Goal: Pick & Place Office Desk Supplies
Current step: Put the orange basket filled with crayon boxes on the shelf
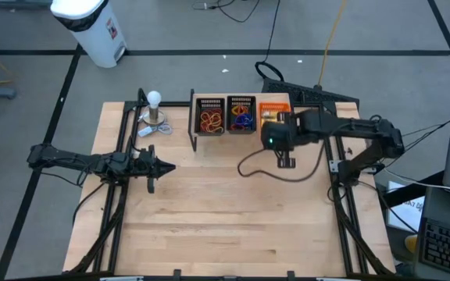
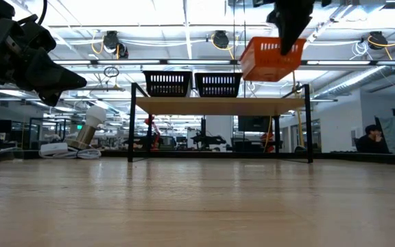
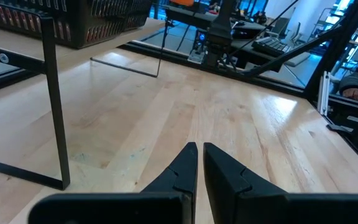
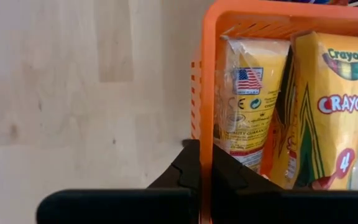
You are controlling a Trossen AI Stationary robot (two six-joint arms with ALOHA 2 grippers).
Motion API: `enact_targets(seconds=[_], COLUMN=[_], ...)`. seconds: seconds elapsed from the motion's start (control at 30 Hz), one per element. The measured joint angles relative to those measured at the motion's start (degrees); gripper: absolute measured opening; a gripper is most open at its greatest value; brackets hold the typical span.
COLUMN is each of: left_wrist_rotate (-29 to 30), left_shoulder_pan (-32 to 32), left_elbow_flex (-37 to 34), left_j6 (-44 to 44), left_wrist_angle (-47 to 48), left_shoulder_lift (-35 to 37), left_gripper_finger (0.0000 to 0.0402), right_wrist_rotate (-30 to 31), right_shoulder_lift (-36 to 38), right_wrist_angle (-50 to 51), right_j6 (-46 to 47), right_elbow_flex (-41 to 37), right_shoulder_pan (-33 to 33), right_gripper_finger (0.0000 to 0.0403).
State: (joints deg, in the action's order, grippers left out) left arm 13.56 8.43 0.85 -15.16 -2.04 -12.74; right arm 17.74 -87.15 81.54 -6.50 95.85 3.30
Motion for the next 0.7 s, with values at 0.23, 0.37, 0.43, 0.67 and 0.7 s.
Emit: enact_targets(seconds=[0.23,0.37,0.43,0.67,0.7], left_wrist_rotate=[0.0,0.0,-0.1,-0.2,-0.2], left_shoulder_pan=[0.0,0.0,0.0,0.0,0.0], left_elbow_flex=[0.0,0.0,0.0,0.0,0.0], left_j6=[0.0,0.0,0.1,0.2,0.2], left_wrist_angle=[0.0,0.0,0.0,0.0,0.0], left_shoulder_lift=[0.0,0.0,0.0,0.0,0.0], left_gripper_finger=[0.0026,0.0026,0.0026,0.0026,0.0026], right_wrist_rotate=[-2.9,-4.3,-4.3,-4.5,-4.5], right_shoulder_lift=[0.0,0.0,0.0,0.0,0.0], right_wrist_angle=[-2.3,-4.1,-5.0,-11.3,-12.2], right_j6=[-6.9,-8.9,-9.6,-13.7,-14.1], right_elbow_flex=[0.0,-1.0,-2.0,-6.4,-7.3], right_shoulder_pan=[8.1,11.6,12.6,14.0,14.0], right_gripper_finger=[0.0000,0.0000,0.0000,0.0000,0.0000])
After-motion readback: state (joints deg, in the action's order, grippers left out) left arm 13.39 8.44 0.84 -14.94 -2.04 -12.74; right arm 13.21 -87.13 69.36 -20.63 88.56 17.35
